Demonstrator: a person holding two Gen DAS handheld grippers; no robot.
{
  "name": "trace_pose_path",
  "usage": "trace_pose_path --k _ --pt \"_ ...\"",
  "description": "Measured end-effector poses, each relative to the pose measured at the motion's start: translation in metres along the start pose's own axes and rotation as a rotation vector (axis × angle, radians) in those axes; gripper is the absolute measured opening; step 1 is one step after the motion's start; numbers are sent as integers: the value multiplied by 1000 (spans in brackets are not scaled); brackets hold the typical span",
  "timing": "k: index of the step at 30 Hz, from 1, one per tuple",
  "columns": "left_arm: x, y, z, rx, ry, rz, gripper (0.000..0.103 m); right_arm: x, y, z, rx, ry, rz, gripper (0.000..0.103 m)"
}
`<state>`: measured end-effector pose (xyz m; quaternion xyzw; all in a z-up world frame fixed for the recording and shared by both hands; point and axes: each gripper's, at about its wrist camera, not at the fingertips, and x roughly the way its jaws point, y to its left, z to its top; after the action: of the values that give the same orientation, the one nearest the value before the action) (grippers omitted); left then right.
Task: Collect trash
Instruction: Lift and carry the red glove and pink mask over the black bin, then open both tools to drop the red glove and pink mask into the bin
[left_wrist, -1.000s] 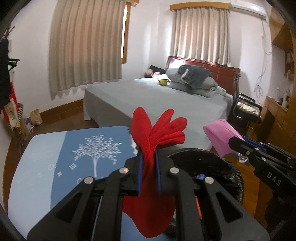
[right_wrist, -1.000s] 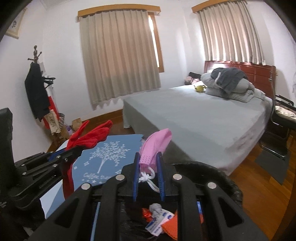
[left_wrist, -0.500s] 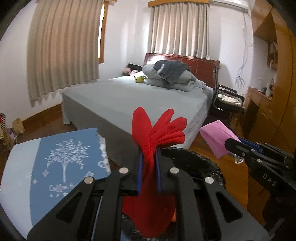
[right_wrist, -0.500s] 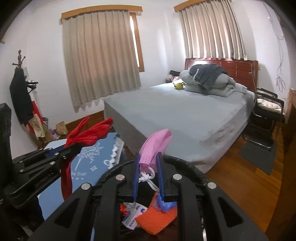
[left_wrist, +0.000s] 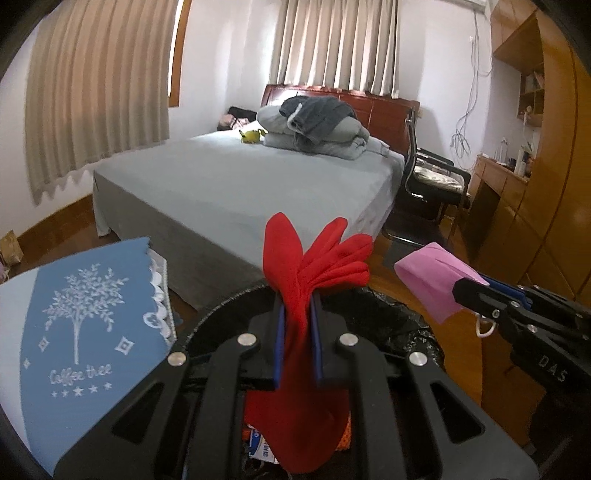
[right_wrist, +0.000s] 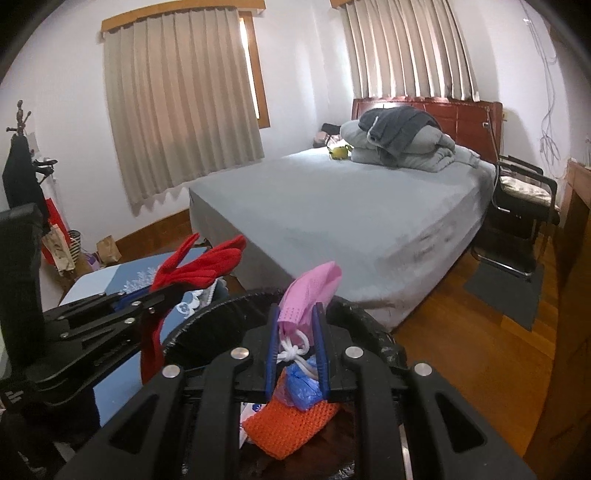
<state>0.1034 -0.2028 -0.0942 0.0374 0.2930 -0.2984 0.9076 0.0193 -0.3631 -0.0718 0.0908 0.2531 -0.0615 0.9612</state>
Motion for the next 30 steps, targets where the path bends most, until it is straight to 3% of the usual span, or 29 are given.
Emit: trace_pose_path --k 13,14,15,17,20,23,27,30 --pt "45 11 -8 -21 87 -34 16 42 -15 -16 19 80 0 18" --pt "48 12 -9 -20 99 -46 21 45 -16 -18 20 90 0 21" --pt "50 13 -9 -19 107 -53 33 48 -17 -20 21 94 -7 33" --pt "50 16 -10 -21 110 -60 49 52 -18 -22 25 101 -14 39" --pt "45 23 -12 -22 102 -38 56 54 -18 -25 28 107 -22 54" --pt "35 35 -14 -15 89 9 71 49 -15 -25 28 92 -35 76" --pt "16 47 -16 -4 68 66 86 41 -12 -22 23 71 -53 98" --pt "-1 56 -16 -13 49 102 92 36 -11 -16 33 64 -43 98"
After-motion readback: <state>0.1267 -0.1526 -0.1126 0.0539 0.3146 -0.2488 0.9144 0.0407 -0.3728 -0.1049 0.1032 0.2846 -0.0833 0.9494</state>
